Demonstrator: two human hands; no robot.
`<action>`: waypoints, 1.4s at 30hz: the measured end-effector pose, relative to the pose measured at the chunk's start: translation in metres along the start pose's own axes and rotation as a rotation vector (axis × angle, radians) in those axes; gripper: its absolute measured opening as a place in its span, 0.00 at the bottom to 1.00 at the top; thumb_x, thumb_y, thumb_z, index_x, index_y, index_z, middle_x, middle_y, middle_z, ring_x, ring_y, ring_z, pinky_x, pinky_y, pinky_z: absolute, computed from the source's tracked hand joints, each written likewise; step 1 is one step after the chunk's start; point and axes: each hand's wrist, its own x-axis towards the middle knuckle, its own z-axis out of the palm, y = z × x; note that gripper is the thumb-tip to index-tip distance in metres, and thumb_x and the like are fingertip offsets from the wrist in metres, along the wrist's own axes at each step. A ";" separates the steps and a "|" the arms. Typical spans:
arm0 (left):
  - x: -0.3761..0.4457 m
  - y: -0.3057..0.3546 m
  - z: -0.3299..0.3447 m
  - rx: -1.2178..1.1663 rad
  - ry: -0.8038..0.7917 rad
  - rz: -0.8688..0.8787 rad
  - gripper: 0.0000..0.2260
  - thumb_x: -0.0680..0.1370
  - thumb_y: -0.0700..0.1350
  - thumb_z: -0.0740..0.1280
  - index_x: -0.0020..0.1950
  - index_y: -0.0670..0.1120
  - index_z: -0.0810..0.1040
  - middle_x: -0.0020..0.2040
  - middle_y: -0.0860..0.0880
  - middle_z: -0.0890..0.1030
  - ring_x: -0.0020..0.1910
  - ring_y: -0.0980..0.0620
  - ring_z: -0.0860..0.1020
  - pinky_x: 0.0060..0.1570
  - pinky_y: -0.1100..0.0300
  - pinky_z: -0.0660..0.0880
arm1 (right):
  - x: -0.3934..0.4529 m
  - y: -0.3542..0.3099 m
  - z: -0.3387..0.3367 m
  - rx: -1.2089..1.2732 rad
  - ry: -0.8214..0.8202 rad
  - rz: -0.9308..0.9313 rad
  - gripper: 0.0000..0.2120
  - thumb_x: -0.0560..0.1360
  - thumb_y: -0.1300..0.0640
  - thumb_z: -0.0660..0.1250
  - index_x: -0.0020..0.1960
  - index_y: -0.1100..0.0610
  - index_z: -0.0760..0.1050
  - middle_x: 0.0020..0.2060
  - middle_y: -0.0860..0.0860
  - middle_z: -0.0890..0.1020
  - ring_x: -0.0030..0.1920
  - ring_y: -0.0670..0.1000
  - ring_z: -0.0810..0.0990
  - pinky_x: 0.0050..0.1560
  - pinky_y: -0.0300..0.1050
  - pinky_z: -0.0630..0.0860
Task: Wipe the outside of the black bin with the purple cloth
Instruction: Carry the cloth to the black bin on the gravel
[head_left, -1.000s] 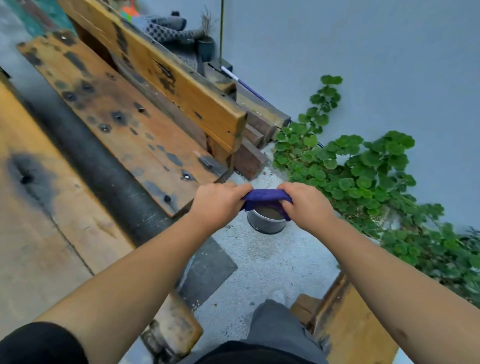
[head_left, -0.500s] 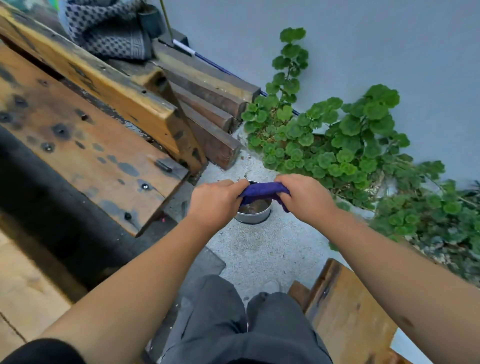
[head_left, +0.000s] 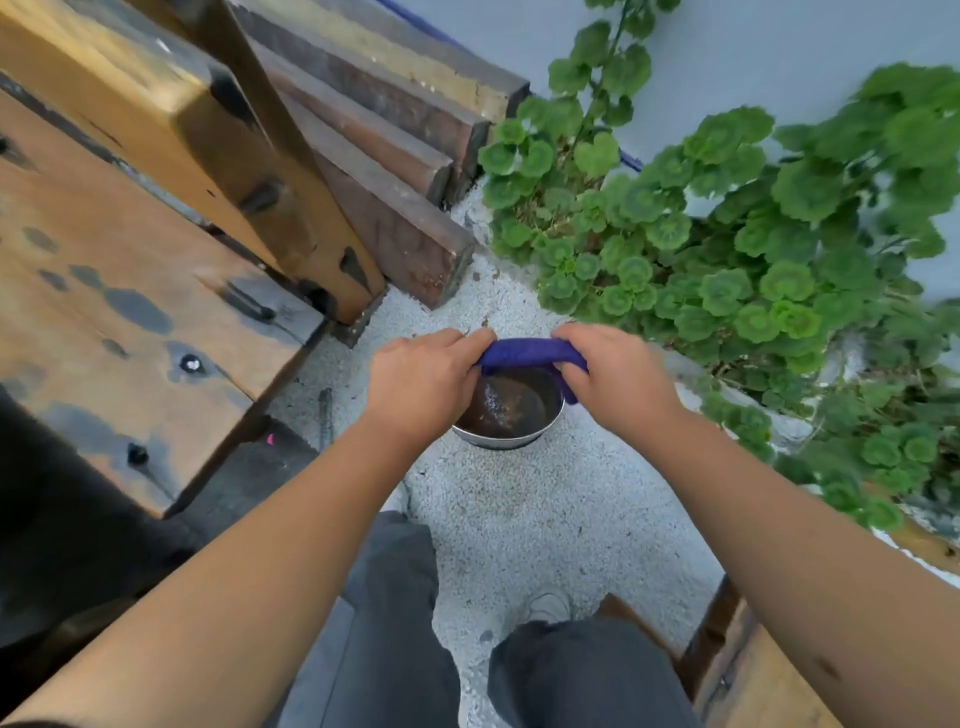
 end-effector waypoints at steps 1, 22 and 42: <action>0.001 -0.005 0.011 -0.007 -0.005 -0.011 0.08 0.74 0.45 0.67 0.51 0.52 0.80 0.34 0.50 0.79 0.30 0.45 0.77 0.29 0.59 0.59 | 0.007 0.004 0.011 0.010 0.004 -0.006 0.07 0.75 0.57 0.65 0.52 0.51 0.76 0.44 0.50 0.81 0.47 0.56 0.78 0.43 0.51 0.76; 0.091 -0.042 0.230 -1.117 -0.344 -0.189 0.24 0.73 0.31 0.62 0.68 0.45 0.72 0.59 0.44 0.81 0.58 0.51 0.79 0.62 0.53 0.74 | 0.148 0.074 0.216 1.053 0.325 0.435 0.22 0.65 0.45 0.67 0.58 0.49 0.74 0.50 0.48 0.83 0.51 0.50 0.82 0.52 0.51 0.79; 0.010 0.049 0.339 -0.443 -0.717 0.197 0.44 0.71 0.66 0.64 0.77 0.44 0.50 0.75 0.42 0.64 0.73 0.43 0.65 0.69 0.48 0.66 | 0.134 0.159 0.227 0.817 0.548 0.372 0.15 0.70 0.60 0.73 0.55 0.52 0.74 0.49 0.51 0.82 0.51 0.53 0.80 0.56 0.55 0.77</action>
